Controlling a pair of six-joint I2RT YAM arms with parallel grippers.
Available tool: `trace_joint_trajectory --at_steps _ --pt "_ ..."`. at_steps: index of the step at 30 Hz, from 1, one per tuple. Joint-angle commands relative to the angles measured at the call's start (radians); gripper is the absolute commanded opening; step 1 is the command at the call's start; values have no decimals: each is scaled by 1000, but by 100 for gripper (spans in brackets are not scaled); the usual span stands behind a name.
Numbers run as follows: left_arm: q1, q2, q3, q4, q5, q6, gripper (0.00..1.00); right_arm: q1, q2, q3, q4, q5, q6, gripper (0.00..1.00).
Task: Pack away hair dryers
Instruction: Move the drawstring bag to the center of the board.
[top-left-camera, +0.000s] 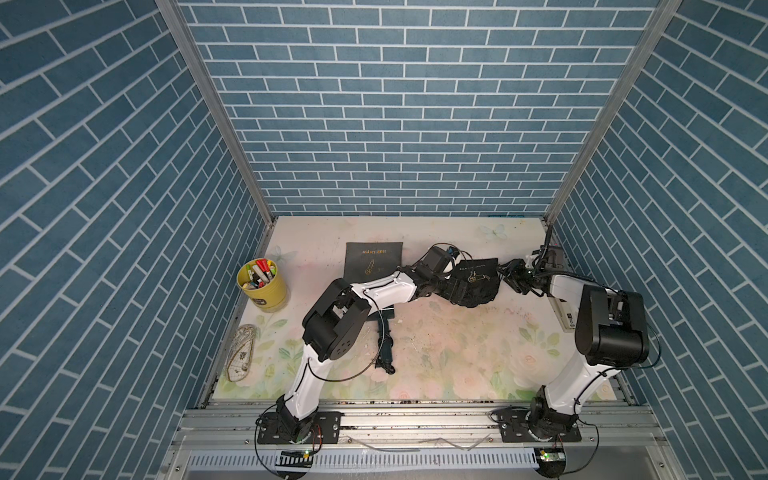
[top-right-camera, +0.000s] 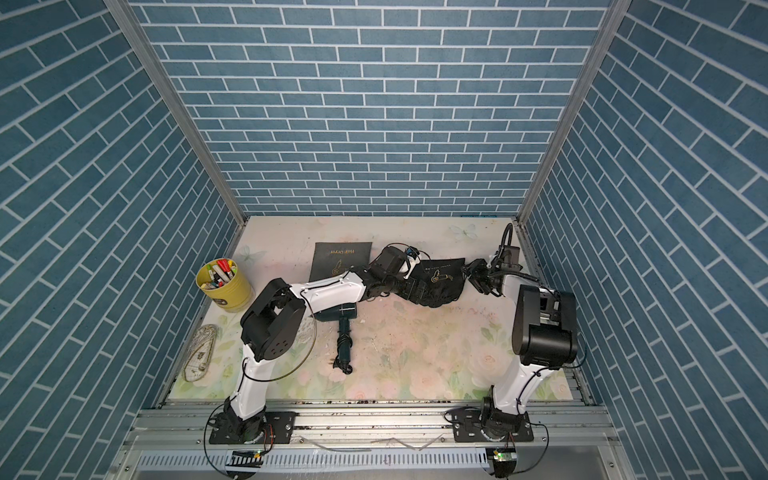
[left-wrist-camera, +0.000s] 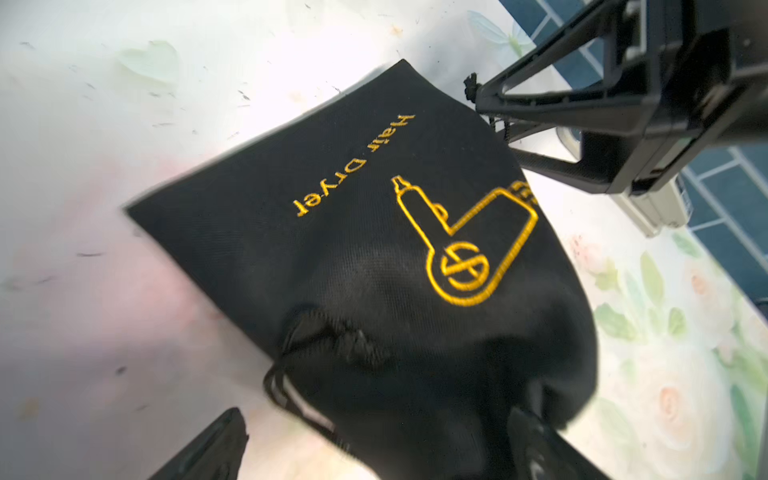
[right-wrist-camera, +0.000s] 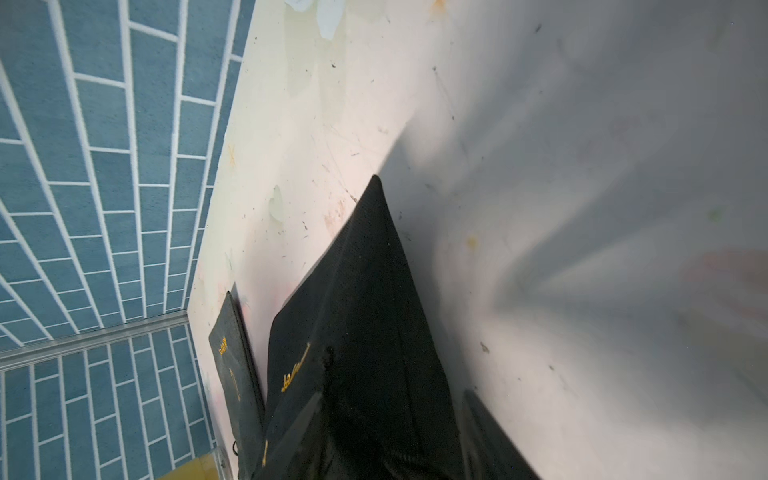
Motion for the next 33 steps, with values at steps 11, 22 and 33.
trace_joint_trajectory --at_steps 11,22,33 --pt "-64 -176 -123 -38 -217 132 100 -2 -204 34 -247 125 -131 62" --pt "-69 -277 -265 58 -208 112 97 -6 -352 57 -314 5 -125 63" --pt "-70 -324 -316 65 -198 115 86 -18 -447 78 -328 -34 -68 66"
